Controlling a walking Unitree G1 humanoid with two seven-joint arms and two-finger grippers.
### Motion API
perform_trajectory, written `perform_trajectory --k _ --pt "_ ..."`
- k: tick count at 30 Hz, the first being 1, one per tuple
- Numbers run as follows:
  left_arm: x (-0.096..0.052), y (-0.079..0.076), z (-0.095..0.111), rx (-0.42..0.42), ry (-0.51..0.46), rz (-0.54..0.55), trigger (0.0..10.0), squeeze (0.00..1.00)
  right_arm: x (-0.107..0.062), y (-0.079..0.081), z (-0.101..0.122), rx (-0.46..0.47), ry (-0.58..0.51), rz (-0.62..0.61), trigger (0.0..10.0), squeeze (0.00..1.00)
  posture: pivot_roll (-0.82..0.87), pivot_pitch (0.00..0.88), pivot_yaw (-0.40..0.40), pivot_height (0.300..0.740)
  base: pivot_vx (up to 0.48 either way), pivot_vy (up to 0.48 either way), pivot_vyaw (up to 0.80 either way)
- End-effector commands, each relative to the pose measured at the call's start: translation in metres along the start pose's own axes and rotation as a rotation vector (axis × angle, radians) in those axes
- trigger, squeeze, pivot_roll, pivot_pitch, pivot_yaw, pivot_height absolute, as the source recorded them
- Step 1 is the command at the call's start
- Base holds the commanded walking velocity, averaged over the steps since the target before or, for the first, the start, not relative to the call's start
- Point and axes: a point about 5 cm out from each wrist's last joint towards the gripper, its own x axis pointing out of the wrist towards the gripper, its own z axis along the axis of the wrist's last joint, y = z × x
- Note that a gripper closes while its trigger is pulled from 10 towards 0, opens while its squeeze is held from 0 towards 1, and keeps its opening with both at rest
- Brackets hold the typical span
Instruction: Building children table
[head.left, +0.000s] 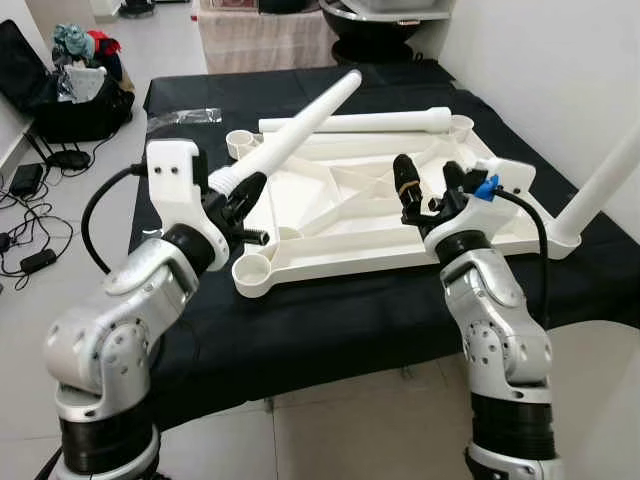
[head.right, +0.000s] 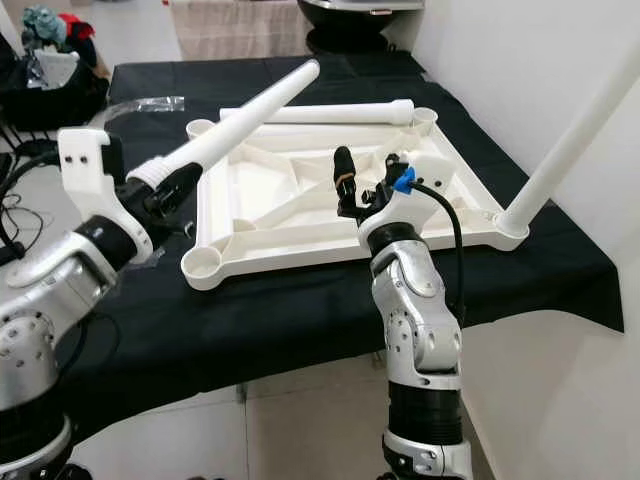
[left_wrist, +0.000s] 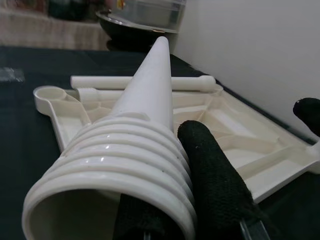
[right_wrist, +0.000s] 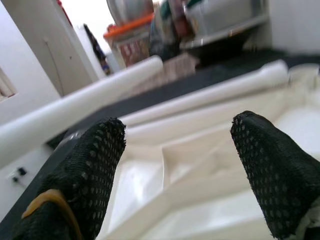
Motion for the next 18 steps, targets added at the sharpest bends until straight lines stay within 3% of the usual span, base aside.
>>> perform_trajectory --k 1,3,4,6,11,14,15,18 --pt "-0.006 -0.006 0.003 0.116 -0.05 -0.019 10.0 0.0 -0.002 -0.006 -0.016 0.072 0.102 -0.004 10.0 0.0 0.05 0.135 -0.079 0.74 0.0 0.0 0.0" --pt "-0.012 -0.012 -0.01 0.261 -0.024 -0.043 10.0 0.0 -0.003 -0.01 -0.03 0.133 0.195 0.003 10.0 0.0 0.05 0.135 -0.081 0.74 0.0 0.0 0.0" --pt "-0.014 -0.015 -0.015 0.292 -0.015 -0.061 10.0 0.0 -0.003 -0.011 -0.034 0.156 0.228 0.007 10.0 0.0 0.05 0.135 -0.081 0.74 0.0 0.0 0.0" --pt "-0.019 -0.022 -0.023 0.306 -0.001 -0.101 10.0 0.0 -0.004 -0.009 -0.044 0.294 0.324 0.025 10.0 0.0 0.05 0.136 -0.08 0.74 0.0 0.0 0.0" --pt "-0.023 -0.032 -0.028 0.423 -0.012 -0.143 10.0 0.0 -0.003 -0.01 -0.047 0.36 0.335 0.038 10.0 0.0 0.05 0.134 -0.086 0.74 0.0 0.0 0.0" --pt "-0.023 -0.034 -0.024 0.275 -0.043 -0.134 10.0 0.0 -0.004 -0.009 -0.051 0.439 0.366 0.067 10.0 0.0 0.06 0.134 -0.086 0.74 0.0 0.0 0.0" --pt "-0.023 -0.034 -0.024 0.275 -0.043 -0.134 10.0 0.0 -0.004 -0.009 -0.051 0.439 0.366 0.067 10.0 0.0 0.06 0.134 -0.086 0.74 0.0 0.0 0.0" --pt "-0.019 -0.021 -0.007 0.155 -0.133 -0.048 10.0 0.0 -0.005 -0.008 -0.05 0.546 0.346 0.077 10.0 0.0 0.06 0.132 -0.089 0.74 0.0 0.0 0.0"
